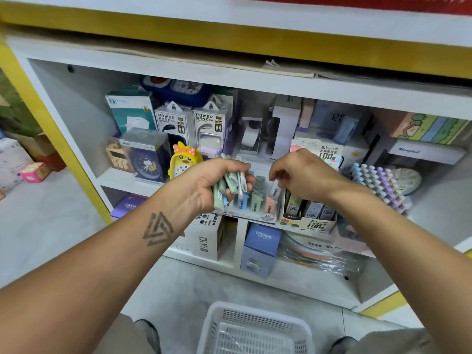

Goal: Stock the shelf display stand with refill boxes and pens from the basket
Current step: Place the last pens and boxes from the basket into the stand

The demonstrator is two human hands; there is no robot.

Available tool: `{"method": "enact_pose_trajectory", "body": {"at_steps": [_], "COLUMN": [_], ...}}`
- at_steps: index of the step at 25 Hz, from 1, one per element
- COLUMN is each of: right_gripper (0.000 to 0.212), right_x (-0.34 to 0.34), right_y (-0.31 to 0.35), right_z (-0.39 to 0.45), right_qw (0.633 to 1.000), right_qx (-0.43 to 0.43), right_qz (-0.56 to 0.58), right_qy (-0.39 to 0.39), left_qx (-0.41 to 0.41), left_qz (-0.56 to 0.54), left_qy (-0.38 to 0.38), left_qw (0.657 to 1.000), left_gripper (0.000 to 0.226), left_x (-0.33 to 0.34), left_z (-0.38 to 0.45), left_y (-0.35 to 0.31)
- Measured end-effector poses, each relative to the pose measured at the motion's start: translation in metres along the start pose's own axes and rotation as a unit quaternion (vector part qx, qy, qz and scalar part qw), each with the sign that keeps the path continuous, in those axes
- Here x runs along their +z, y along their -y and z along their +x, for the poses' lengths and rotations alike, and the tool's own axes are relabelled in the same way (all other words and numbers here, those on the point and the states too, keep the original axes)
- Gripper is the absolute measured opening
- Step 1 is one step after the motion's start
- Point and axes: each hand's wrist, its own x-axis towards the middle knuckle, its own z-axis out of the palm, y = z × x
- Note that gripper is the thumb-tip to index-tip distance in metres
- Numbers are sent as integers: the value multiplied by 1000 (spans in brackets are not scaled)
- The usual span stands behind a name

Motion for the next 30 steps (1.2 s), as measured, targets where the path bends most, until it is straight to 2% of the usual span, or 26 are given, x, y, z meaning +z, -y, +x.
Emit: {"method": "enact_pose_trajectory", "body": {"at_steps": [3, 8, 13, 17, 19, 20, 22, 24, 25, 27, 30], "right_gripper": [28, 33, 24, 21, 25, 26, 26, 28, 29, 30, 23], "right_x": [11, 13, 12, 16, 16, 12, 3, -4, -6, -6, -13], "right_y": [3, 3, 1, 11, 14, 15, 17, 22, 24, 24, 18], "right_z": [1, 1, 0, -2, -1, -1, -1, -4, -6, -9, -9], "right_qw": [1000, 1000, 1000, 996, 994, 998, 987, 919, 888, 857, 806], "right_qx": [-14, -6, -8, -2, -6, 3, 57, 98, 105, 106, 124], "right_qz": [-23, 11, -23, -66, -89, -51, 150, 382, 446, 503, 579], "right_qy": [15, 13, 6, 64, 58, 28, -26, 7, 28, 37, 2], "left_qx": [-2, -2, 1, 4, 12, 17, 25, 26, 26, 25, 18], "left_qz": [0, -1, -3, -1, -7, -11, -14, -12, -12, -17, -36], "left_qy": [7, 8, 8, 19, 28, 34, 50, 68, 75, 85, 89], "left_qw": [1000, 1000, 1000, 1000, 1000, 999, 998, 997, 997, 996, 995], "left_gripper": [11, 9, 8, 10, 12, 15, 18, 18, 18, 19, 23], "left_x": [-2, -5, -6, -4, -2, -1, 2, 6, 8, 10, 11], "left_z": [-2, -4, -6, -6, -6, -6, -6, -6, -6, -7, -6], "left_y": [1, 3, 6, 7, 7, 7, 6, 7, 8, 8, 9]}}
